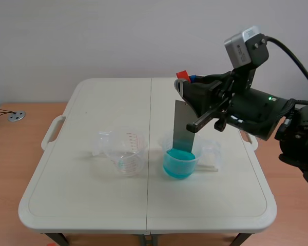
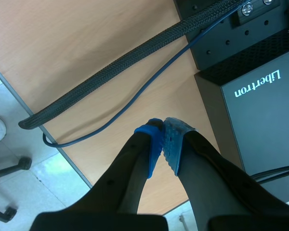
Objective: Hold the metal plate by the orange handle, dip it into the blue solution, take it out and point at it, then put the plate back in the beaker on the left.
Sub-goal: 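Hold the plate still in the solution, then raise the plate and point at it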
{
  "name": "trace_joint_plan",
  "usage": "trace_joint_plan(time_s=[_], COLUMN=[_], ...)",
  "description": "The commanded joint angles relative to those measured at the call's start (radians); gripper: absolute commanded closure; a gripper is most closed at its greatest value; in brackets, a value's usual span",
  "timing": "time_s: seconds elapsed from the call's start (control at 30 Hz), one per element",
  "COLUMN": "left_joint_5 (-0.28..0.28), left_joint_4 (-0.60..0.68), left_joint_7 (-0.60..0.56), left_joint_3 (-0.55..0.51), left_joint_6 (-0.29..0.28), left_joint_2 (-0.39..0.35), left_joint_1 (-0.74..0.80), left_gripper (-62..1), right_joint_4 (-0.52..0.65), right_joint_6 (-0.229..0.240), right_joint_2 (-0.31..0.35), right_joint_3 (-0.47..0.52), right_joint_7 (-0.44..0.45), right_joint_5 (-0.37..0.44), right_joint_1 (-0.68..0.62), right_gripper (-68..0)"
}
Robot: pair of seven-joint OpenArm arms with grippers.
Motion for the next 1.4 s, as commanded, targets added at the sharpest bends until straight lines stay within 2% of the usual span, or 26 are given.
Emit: trace_joint_plan(time_s=[0.0, 0.2, 0.33, 0.47, 0.7, 0.87, 1.0, 1.13, 1.3, 1.37], left_joint_5=[-0.002, -0.008, -0.025, -0.032, -0.160, -0.212, -0.212, -0.212, -0.211, -0.210], left_joint_4=[0.008, 0.033, 0.083, 0.150, 0.266, 0.294, 0.303, 0.327, 0.348, 0.348], left_joint_7=[-0.007, -0.040, -0.042, -0.091, -0.138, -0.138, -0.145, -0.145, -0.144, -0.142], left_joint_3=[-0.005, -0.091, -0.201, -0.313, -0.466, -0.497, -0.497, -0.480, -0.402, -0.352], left_joint_6=[-0.010, -0.011, -0.016, -0.022, -0.074, -0.106, -0.183, -0.305, -0.445, -0.456], left_joint_2=[-0.001, -0.006, -0.009, -0.038, -0.153, -0.267, -0.350, -0.402, -0.421, -0.416], left_joint_1=[0.021, 0.022, 0.022, 0.022, 0.003, -0.061, -0.146, -0.245, -0.385, -0.450], left_gripper=[-1.5, -1.5, -1.5, -1.5, -1.5, -1.5, -1.5, -1.5, -1.5, -1.5], right_joint_4=[0.047, 0.161, 0.212, 0.254, 0.305, 0.320, 0.339, 0.349, 0.353, 0.354], right_joint_6=[0.012, 0.012, 0.012, 0.012, 0.012, 0.012, 0.012, 0.012, 0.012, 0.012], right_joint_2=[0.007, 0.007, 0.007, 0.006, 0.006, 0.006, 0.006, 0.006, 0.006, 0.006], right_joint_3=[0.017, 0.060, 0.077, 0.085, 0.085, 0.085, 0.085, 0.084, 0.085, 0.085], right_joint_7=[0.016, 0.003, -0.004, -0.011, -0.029, -0.035, -0.047, -0.050, -0.090, -0.103], right_joint_5=[0.012, 0.012, 0.014, 0.015, 0.016, 0.016, 0.017, 0.021, 0.059, 0.072], right_joint_1=[-0.002, -0.028, -0.028, -0.028, -0.027, -0.025, -0.024, -0.025, -0.024, -0.024], right_gripper=[-1.1, -1.1, -1.1, -1.1, -1.1, -1.1, -1.1, -1.1, -1.1, -1.1])
